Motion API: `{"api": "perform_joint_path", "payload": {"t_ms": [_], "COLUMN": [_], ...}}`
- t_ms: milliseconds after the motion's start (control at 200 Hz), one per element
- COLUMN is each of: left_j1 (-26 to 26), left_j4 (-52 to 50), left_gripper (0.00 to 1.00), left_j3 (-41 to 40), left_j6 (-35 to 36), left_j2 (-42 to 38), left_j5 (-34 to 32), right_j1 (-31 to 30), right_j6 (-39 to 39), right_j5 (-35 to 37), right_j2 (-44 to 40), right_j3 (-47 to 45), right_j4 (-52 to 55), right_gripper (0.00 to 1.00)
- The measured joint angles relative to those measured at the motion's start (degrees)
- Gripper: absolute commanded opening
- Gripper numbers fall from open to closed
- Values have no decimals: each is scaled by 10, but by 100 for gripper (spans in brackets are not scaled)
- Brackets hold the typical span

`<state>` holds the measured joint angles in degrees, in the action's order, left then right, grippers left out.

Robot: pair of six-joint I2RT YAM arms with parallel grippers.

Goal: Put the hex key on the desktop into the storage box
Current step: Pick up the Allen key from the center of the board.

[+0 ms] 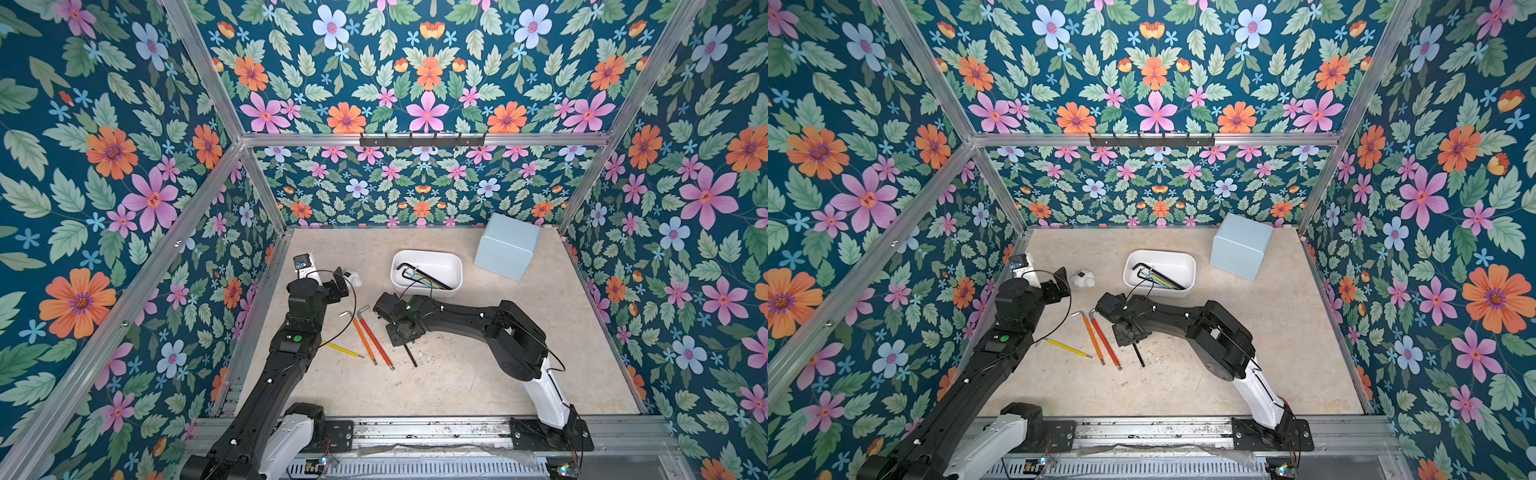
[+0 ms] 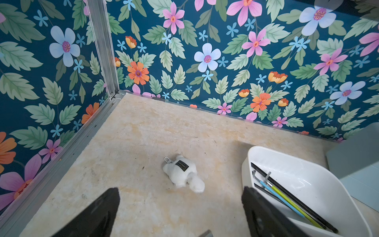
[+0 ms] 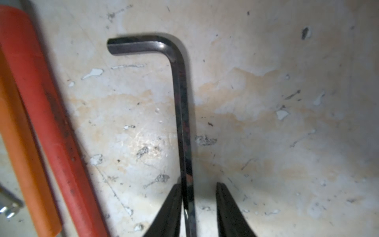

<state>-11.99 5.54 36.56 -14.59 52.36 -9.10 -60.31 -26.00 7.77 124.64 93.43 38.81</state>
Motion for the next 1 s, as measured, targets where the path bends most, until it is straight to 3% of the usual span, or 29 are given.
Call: {"api": "perform_joint_path", "payload": {"t_ms": [145, 660, 835, 1000], "left_j1": [0, 0, 0, 0], "left_j4": [0, 0, 0, 0], "left_gripper": [99, 99, 99, 99], "left_j3": [0, 0, 0, 0], "left_j6": [0, 0, 0, 0], "left_j2": [-1, -1, -4, -5], "left_j5": [0, 0, 0, -1], "right_j1": [0, 4, 28, 66], "right_j6": [2, 40, 111, 230], "right_j5": [-2, -18, -43, -95], "right_j2": [2, -39, -90, -141], "right_j3": [2, -6, -19, -34], "right_j4": [0, 7, -2, -5], "right_gripper": [0, 0, 0, 0]}}
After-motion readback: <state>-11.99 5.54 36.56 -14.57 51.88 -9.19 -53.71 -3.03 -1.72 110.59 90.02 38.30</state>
